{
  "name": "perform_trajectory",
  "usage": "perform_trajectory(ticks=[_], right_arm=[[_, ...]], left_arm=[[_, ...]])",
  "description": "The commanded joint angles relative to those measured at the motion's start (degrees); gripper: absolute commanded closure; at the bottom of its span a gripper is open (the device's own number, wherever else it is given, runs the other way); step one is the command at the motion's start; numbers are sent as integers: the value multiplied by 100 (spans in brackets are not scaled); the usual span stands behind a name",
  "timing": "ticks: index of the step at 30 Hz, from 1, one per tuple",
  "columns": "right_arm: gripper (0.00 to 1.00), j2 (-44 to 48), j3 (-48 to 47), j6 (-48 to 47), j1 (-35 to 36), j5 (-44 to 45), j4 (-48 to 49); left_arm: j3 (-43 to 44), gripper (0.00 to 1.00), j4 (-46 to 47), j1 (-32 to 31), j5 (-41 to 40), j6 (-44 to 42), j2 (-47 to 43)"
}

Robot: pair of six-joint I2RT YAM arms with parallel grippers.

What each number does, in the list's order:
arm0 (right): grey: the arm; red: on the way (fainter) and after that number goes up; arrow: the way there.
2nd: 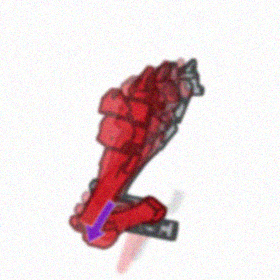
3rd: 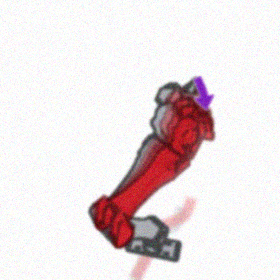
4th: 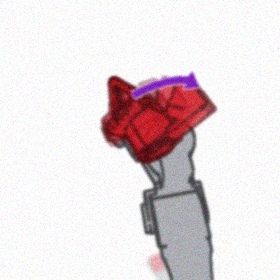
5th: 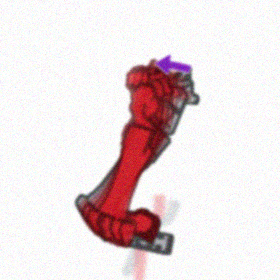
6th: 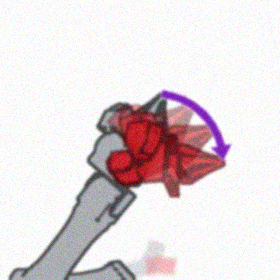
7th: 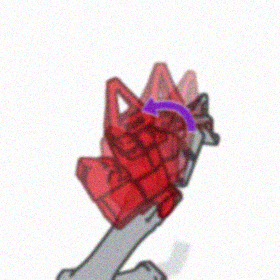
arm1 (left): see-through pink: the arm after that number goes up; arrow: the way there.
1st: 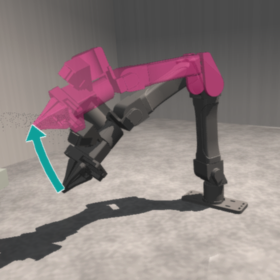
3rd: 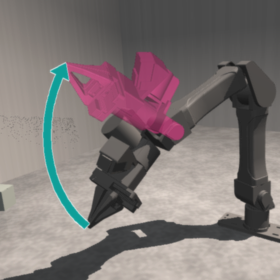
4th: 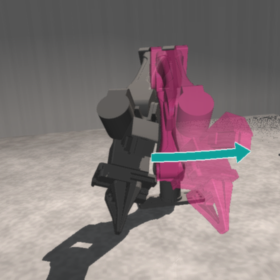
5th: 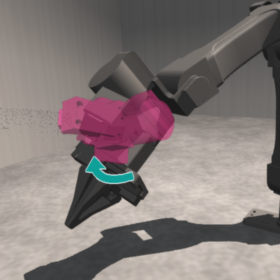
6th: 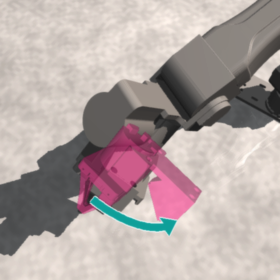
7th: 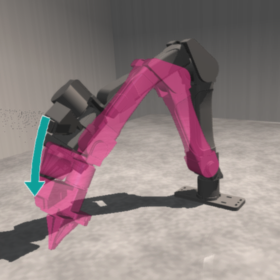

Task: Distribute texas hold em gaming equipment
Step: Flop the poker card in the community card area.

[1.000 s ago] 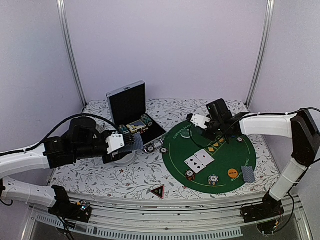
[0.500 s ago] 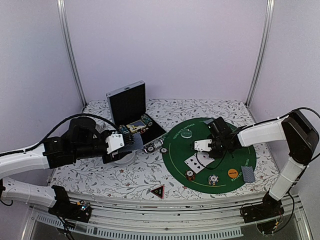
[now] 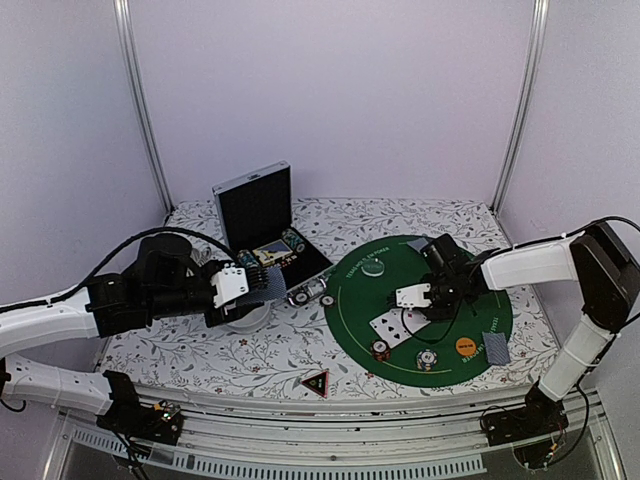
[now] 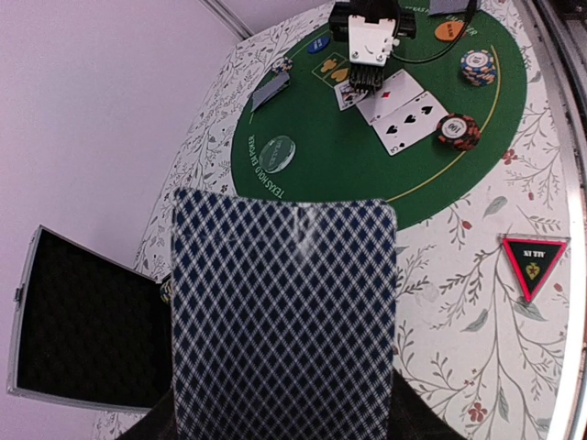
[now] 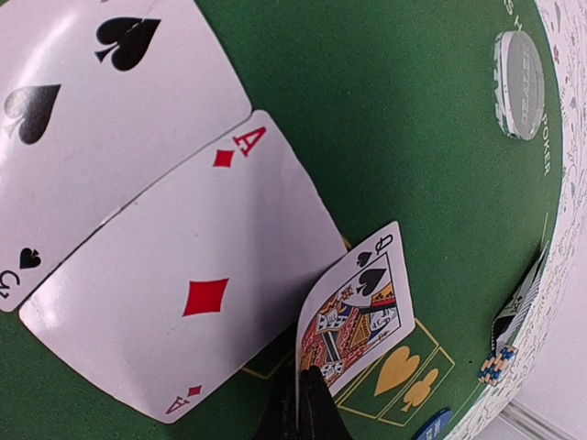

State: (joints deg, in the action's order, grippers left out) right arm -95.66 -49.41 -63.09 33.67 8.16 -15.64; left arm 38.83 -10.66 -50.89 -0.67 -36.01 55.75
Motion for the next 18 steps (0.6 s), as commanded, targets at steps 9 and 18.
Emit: perform_trajectory(ticks=[9,18], right_arm=[[98,467,300,-363,-175,-38,-237],[97,247,350,-755,-176,54,-206]], left_arm=[[-41,47,102,-10,6,-32,-134],[-32,47,107,-13,20,-37,-122]])
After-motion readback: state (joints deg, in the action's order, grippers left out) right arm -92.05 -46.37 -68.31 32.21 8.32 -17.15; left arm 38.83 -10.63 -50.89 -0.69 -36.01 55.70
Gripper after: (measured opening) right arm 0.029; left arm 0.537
